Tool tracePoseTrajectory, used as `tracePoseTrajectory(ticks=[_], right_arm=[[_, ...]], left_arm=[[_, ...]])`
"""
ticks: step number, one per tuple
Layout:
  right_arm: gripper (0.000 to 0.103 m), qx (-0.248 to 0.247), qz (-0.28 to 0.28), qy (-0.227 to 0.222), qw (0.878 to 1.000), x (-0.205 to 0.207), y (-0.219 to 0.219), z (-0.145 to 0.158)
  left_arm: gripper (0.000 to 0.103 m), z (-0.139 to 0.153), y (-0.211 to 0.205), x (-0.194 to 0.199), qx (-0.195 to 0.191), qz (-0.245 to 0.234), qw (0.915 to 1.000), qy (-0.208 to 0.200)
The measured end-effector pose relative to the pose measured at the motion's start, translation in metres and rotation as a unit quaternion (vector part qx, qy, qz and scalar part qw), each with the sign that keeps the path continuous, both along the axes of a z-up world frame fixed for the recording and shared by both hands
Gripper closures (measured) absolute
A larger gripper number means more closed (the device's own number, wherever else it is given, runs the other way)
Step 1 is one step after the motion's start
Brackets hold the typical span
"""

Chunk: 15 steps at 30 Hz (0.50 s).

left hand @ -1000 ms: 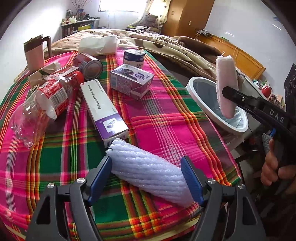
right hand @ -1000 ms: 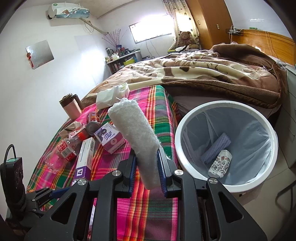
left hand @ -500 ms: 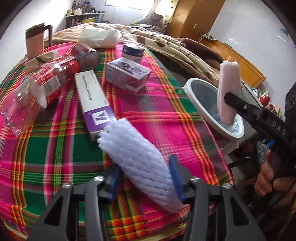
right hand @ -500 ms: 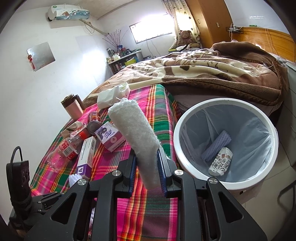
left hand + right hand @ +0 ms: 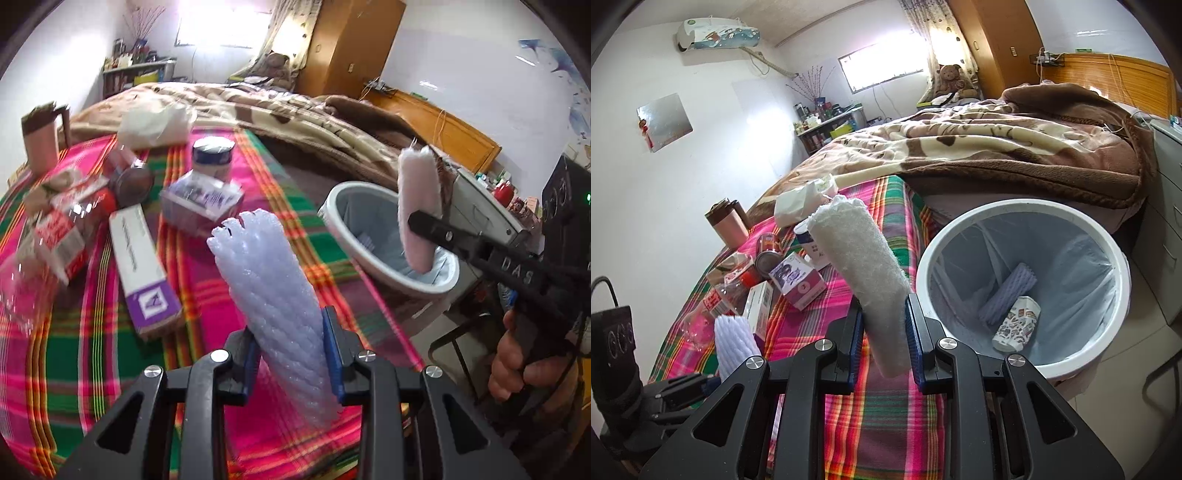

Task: Collect trash
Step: 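Lower both items over the bin and open both tools to release them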

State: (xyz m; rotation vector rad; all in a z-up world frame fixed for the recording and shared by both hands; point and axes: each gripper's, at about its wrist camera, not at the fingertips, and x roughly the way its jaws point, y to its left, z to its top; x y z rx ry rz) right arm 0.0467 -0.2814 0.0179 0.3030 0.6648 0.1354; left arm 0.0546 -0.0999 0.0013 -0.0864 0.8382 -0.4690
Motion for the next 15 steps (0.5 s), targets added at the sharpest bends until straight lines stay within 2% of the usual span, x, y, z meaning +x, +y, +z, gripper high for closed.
tracePoseTrajectory(ticks=[6,15], right_arm=[[0.080,-0.002,-0.017,-0.008,1.000,-0.001,-0.011,0.008],[0.080,-0.014,-0.056,-0.015,0.998,0.002,-0.034,0.015]], left_arm=[[0.071,0.022,-0.017,0.011,-0.006,-0.022,0.9991,-0.037],[0.071,0.038,-0.053,0.033,-0.011,-0.060,0.9964,-0.059]])
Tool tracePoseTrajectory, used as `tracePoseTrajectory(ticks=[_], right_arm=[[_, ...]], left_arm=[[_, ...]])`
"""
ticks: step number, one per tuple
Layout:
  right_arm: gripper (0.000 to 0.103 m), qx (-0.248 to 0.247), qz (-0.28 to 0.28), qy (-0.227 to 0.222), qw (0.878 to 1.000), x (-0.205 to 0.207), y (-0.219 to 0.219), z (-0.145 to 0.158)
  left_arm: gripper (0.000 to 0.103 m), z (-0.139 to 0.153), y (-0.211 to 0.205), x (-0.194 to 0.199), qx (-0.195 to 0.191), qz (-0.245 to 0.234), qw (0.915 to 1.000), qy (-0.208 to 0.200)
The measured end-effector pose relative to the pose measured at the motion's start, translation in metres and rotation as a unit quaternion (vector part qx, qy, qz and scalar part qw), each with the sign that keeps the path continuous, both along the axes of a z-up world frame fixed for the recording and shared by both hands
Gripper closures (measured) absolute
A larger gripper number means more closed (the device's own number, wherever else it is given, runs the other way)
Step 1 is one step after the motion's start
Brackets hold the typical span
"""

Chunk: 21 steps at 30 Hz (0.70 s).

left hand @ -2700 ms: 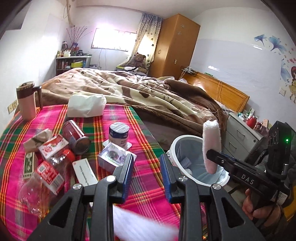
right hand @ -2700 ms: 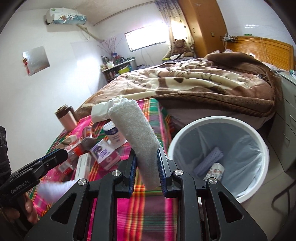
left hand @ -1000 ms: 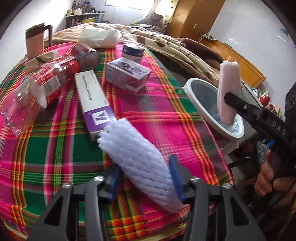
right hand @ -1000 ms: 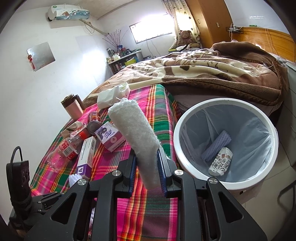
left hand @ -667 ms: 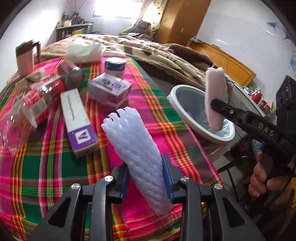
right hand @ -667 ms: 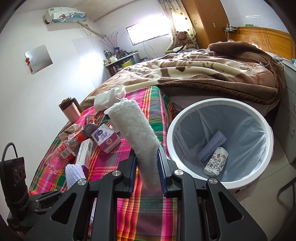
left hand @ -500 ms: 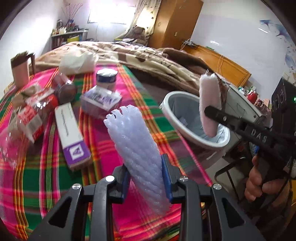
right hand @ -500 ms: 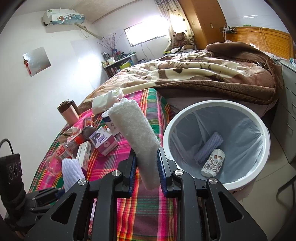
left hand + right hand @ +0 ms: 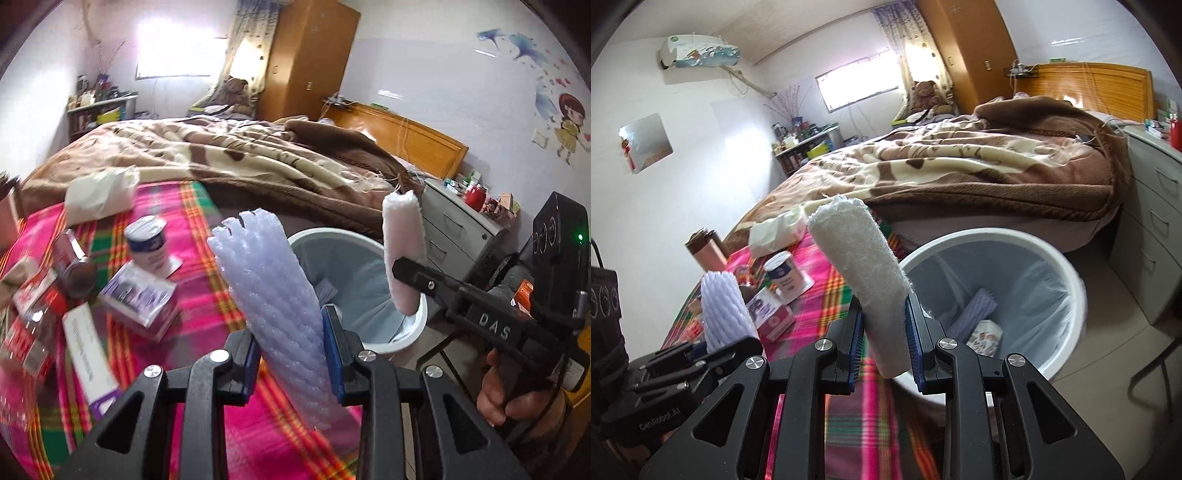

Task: Collect trash
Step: 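Lower both items over the bin and open both tools to release them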

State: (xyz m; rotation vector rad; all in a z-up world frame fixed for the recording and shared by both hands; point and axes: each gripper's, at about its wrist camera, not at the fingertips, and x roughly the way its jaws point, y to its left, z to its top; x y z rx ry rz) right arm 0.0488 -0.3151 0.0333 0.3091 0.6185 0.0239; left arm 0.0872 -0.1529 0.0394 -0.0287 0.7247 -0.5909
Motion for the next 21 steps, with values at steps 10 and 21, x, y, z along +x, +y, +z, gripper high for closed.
tracePoseTrajectory(ticks=[10,21], right_arm=[[0.079,-0.003,-0.045,0.021,0.999,0.010,-0.031,-0.011],[0.078,-0.019,-0.068,0.061,0.996,0.019,-0.048,-0.027]], left_arm=[[0.071,0.004,-0.049,0.024,0.006,-0.047,0.9988,-0.010],[0.071,-0.016,-0.087,0.042,0.034,-0.078,0.9962,0.014]])
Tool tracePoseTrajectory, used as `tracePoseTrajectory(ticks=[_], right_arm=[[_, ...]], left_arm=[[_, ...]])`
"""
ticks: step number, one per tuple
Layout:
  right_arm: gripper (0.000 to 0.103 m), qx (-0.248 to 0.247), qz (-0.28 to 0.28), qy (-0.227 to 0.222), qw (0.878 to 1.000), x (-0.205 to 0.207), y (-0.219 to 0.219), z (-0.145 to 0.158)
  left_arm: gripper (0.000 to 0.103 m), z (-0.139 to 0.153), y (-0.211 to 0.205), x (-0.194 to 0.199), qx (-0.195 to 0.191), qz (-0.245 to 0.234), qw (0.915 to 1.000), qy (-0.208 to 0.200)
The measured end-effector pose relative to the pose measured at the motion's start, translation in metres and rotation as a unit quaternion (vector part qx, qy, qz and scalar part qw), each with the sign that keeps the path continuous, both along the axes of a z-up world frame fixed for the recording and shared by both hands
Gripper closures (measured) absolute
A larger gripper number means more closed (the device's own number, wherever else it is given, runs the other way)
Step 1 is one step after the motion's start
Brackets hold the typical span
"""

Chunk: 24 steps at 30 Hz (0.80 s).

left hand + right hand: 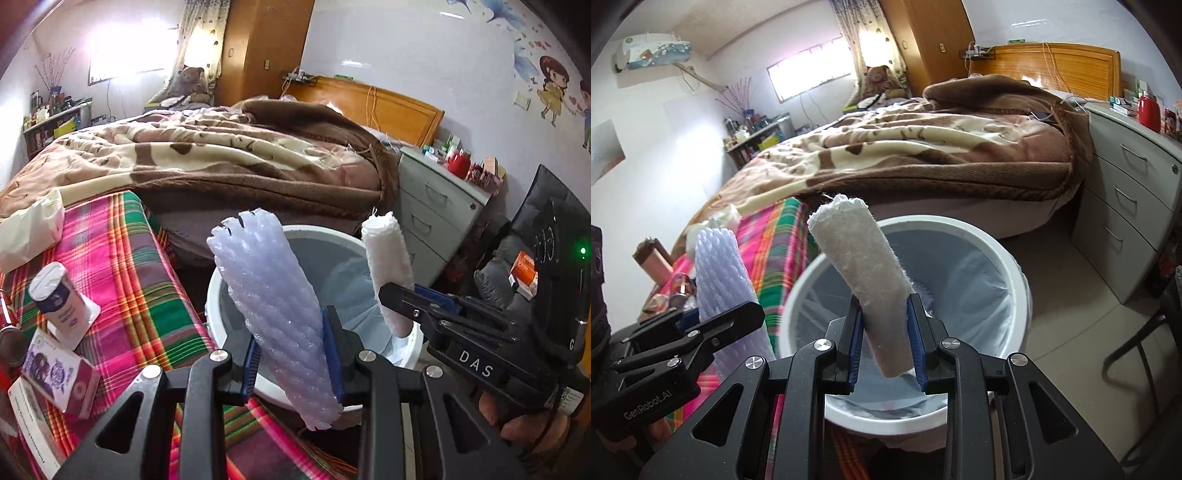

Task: Collect trash
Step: 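Lower both items over the bin and open both tools to release them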

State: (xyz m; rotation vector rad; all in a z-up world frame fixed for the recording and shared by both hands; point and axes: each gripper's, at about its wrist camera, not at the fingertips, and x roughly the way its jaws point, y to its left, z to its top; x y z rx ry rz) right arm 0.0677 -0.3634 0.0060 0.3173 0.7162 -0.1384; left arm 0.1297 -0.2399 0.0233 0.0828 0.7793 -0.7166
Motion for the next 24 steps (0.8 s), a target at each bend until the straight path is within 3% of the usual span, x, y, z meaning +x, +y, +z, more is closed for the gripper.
tracePoseTrajectory(ticks=[8,10,11,13,24], right_arm=[[0.077,-0.012,-0.014,0.027,0.999,0.005,-0.010,-0.008],[0.070,-0.011,-0.017,0.032,0.999,0.007,-0.012,-0.010],[0.068,-0.010,-0.018,0.033,0.999,0.007,-0.012,-0.010],[0.055,-0.008,-0.017,0.033,0.999,0.006,-0.011,-0.010],[0.046,-0.012,-0.011,0.021,1.000,0.005,-0.005,-0.003]], left_arm=[[0.061,-0.009,-0.013,0.009,0.010,-0.006,0.9999,0.012],[0.040,-0.010,-0.012,0.010,0.007,-0.005,0.9999,0.014],[0.037,-0.009,-0.011,0.010,0.007,-0.003,0.9999,0.012],[0.036,-0.007,-0.010,0.010,0.004,-0.002,1.0000,0.008],[0.033,-0.002,0.013,0.007,-0.006,0.013,0.9998,0.009]])
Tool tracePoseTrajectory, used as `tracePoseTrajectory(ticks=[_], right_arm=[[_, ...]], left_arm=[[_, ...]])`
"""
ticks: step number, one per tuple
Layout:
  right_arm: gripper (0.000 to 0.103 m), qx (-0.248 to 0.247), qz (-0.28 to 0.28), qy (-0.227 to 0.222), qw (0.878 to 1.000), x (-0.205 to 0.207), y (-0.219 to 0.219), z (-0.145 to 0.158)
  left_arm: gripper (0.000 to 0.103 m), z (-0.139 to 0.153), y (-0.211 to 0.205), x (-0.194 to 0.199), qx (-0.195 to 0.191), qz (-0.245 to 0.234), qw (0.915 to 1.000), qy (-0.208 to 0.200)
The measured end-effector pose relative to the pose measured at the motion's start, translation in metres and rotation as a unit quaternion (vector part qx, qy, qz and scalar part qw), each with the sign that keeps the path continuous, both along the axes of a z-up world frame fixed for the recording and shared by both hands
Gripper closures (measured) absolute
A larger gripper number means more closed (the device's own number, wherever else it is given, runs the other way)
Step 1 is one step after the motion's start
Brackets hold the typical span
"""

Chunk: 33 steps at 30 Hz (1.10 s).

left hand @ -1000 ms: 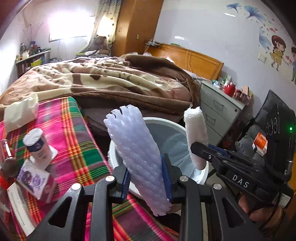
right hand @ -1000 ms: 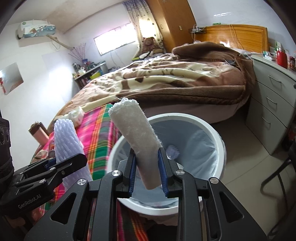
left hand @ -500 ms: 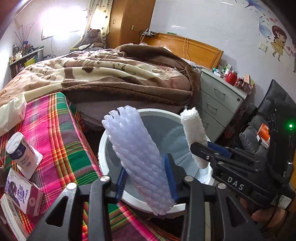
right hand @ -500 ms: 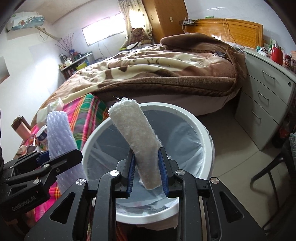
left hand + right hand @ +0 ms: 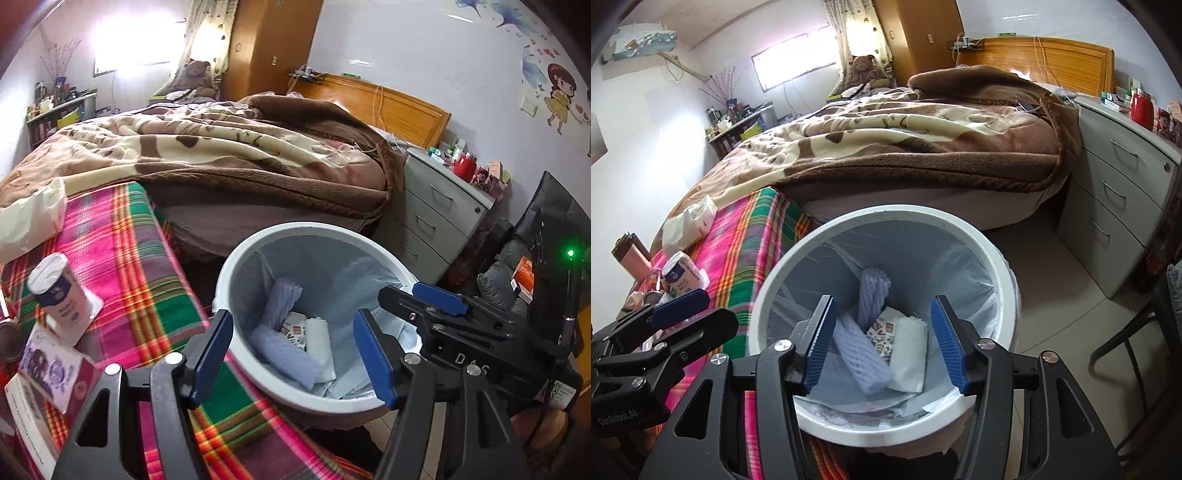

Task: Collect trash
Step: 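Lower both items over the bin and open both tools to release them, then move both open tools back toward the remaining trash on the bed, then grasp the clear Coca-Cola bottle with the left tool while the right tool grasps the purple juice box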

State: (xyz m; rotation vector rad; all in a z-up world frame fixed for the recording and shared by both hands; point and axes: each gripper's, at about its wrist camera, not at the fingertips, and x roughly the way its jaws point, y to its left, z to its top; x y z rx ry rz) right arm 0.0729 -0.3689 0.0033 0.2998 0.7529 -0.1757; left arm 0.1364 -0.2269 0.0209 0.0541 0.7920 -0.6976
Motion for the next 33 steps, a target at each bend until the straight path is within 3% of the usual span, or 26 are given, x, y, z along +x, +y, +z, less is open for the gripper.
tracePoseTrajectory(ticks=[19,33], right_arm=[[0.039,0.006,0.086,-0.051,0.995,0.009,0.072,0.014],[0.037,-0.014,0.172,-0.042,0.984,0.030,0.136,0.009]], left_arm=[[0.029,0.009,0.118,-0.015,-0.007,0.112,0.9936,-0.017],[0.026,0.006,0.219,-0.014,0.011,0.206,0.9782,-0.023]])
